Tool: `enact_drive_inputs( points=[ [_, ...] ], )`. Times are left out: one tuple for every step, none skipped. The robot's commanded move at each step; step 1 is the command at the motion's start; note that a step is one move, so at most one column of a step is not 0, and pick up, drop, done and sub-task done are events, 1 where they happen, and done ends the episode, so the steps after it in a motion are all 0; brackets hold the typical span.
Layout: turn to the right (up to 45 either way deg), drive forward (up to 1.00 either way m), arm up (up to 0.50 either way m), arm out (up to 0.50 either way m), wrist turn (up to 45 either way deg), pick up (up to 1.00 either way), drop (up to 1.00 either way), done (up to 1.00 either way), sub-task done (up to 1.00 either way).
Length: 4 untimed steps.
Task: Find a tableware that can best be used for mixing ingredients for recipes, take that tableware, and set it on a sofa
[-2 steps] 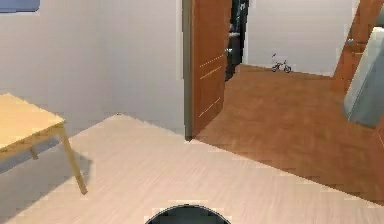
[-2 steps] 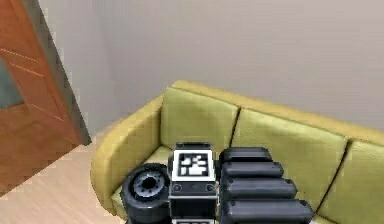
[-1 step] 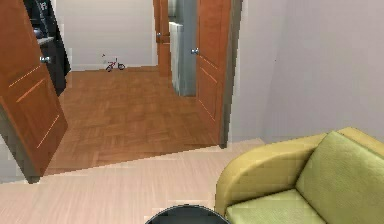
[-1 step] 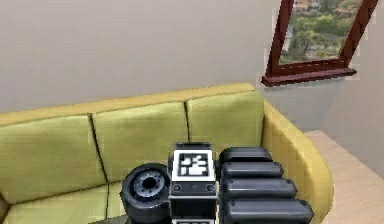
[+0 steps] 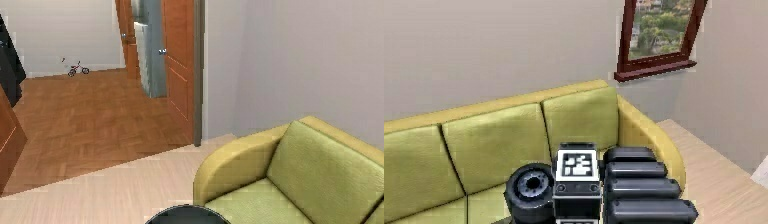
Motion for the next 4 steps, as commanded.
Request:
enact_drive_inputs(
  points=[
    [0.0,0.0,0.0,0.44,0.0,0.0,0.0,0.0,0.0],
    [0.0,0.0,0.0,0.0,45.0,0.0,0.0,0.0,0.0],
    [0.0,0.0,0.0,0.0,15.0,0.0,0.0,0.0,0.0],
    [0.0,0.0,-0.44,0.0,0.0,0.0,0.0,0.0,0.0]
  ],
)
